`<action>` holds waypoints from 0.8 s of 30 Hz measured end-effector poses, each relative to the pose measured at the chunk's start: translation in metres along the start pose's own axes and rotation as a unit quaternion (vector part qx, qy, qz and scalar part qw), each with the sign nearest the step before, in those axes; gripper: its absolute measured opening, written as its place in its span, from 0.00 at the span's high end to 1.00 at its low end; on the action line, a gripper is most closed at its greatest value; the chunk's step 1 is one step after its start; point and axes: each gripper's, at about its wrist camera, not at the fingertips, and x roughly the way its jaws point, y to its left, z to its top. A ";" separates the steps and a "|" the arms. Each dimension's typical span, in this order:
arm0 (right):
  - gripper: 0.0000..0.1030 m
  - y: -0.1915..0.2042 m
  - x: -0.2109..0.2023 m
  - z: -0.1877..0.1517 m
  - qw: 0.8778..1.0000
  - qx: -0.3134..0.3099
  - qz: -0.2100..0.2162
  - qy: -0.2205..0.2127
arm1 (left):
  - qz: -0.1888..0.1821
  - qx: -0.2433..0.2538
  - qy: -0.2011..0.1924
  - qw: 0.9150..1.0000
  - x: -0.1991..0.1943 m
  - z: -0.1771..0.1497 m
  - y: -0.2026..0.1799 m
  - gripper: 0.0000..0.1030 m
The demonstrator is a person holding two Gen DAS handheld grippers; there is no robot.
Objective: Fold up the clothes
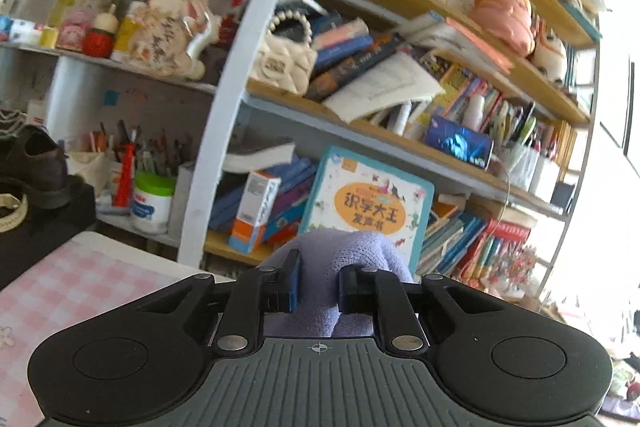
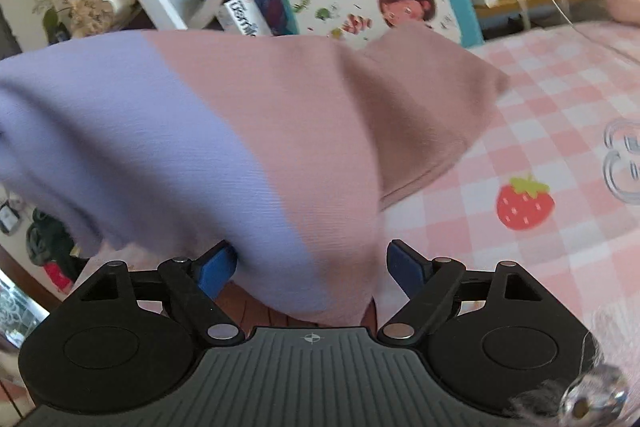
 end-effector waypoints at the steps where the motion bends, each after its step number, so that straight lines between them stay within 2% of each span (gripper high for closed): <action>1: 0.21 -0.002 0.000 -0.002 1.000 0.009 0.006 0.002 | 0.001 0.003 -0.003 1.000 -0.003 0.001 0.000 0.85; 2: 0.21 -0.002 0.000 -0.003 1.000 0.013 0.012 0.003 | 0.002 0.006 -0.005 1.000 -0.005 0.002 0.000 0.85; 3: 0.26 0.000 0.000 -0.004 1.000 0.009 0.017 0.004 | 0.003 0.010 -0.006 1.000 -0.006 0.003 0.000 0.85; 4: 0.34 0.003 0.000 -0.006 1.000 0.005 0.023 0.004 | 0.005 0.014 -0.007 1.000 -0.007 0.003 -0.001 0.85; 5: 0.63 0.005 -0.003 -0.006 0.999 0.004 0.034 0.002 | 0.009 0.016 -0.008 1.000 -0.008 0.003 0.000 0.85; 6: 0.77 0.006 -0.005 -0.006 0.999 0.003 0.045 -0.001 | 0.014 0.016 -0.009 1.000 -0.008 0.003 0.002 0.85; 8: 0.87 0.002 -0.017 -0.003 0.998 0.017 0.052 -0.024 | 0.018 0.007 -0.007 1.000 -0.008 0.005 0.008 0.85; 9: 0.90 -0.001 -0.025 -0.001 0.997 0.025 0.054 -0.040 | 0.017 0.002 -0.005 1.000 -0.008 0.005 0.012 0.85; 12: 0.91 -0.010 -0.064 0.015 0.991 0.030 0.026 -0.128 | 0.000 0.010 0.014 1.000 -0.006 -0.001 0.010 0.85; 15: 0.91 -0.015 -0.111 0.038 0.975 0.017 -0.018 -0.222 | -0.047 0.028 0.040 0.998 0.001 -0.012 -0.007 0.85; 17: 0.91 -0.011 -0.145 0.055 0.959 -0.009 -0.054 -0.279 | -0.097 0.039 0.055 0.993 0.005 -0.017 -0.026 0.85; 20: 0.91 0.006 -0.200 0.079 0.928 -0.067 -0.071 -0.360 | -0.177 0.032 0.058 0.982 0.004 -0.014 -0.044 0.85; 24: 0.90 0.032 -0.273 0.085 0.887 -0.147 -0.021 -0.437 | -0.290 -0.029 0.024 0.956 -0.010 0.006 -0.034 0.84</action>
